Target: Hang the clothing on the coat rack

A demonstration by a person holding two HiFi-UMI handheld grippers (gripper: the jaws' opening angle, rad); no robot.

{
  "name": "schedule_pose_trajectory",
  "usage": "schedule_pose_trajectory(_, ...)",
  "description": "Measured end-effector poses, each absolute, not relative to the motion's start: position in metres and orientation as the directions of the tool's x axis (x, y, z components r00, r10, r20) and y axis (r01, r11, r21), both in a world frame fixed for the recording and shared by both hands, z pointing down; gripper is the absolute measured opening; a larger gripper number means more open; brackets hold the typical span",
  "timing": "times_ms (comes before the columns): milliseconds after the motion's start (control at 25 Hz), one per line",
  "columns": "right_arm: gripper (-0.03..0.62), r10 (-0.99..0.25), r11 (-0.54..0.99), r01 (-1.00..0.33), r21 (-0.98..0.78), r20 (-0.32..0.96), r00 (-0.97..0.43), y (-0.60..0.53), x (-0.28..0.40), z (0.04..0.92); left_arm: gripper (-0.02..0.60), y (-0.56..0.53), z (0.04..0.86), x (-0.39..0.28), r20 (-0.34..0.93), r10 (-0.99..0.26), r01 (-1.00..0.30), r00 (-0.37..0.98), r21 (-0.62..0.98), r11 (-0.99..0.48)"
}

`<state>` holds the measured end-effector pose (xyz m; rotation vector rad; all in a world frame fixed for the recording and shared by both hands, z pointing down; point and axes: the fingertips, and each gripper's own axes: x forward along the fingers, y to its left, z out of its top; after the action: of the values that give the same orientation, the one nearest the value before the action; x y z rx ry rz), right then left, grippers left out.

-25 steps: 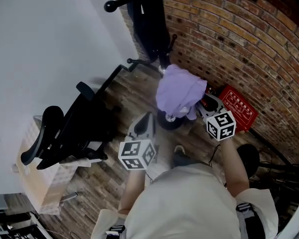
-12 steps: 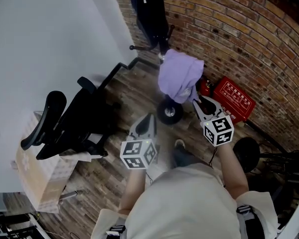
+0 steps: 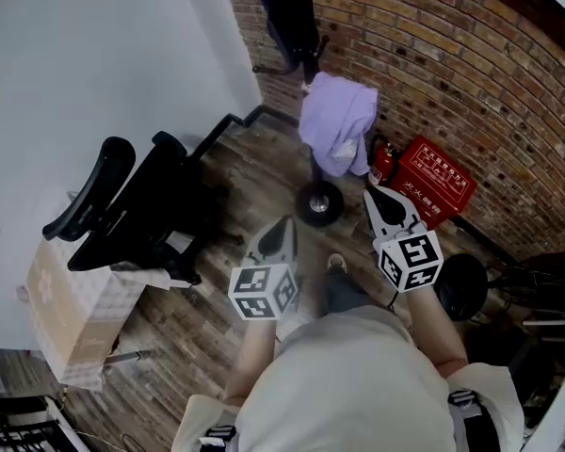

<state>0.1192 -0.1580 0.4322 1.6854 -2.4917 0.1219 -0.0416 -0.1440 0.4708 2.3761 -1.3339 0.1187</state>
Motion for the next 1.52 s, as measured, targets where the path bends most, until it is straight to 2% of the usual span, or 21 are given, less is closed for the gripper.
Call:
schedule_pose_trajectory(680,0.008,-0.905,0.414,-0.910,-0.003,0.102,-0.412,-0.079,0.105,0.412,0.005,-0.071,0.453,-0.048,0.224,-0.823,-0.841,0.522,0.296,-0.453)
schedule_pose_trajectory(1520,-0.002,-0.907,0.416,-0.909,0.012,0.072,-0.414,-0.067,0.102,0.398,0.005,-0.061,0.451,-0.048,0.223,-0.819,-0.836,0.529,0.300,-0.459)
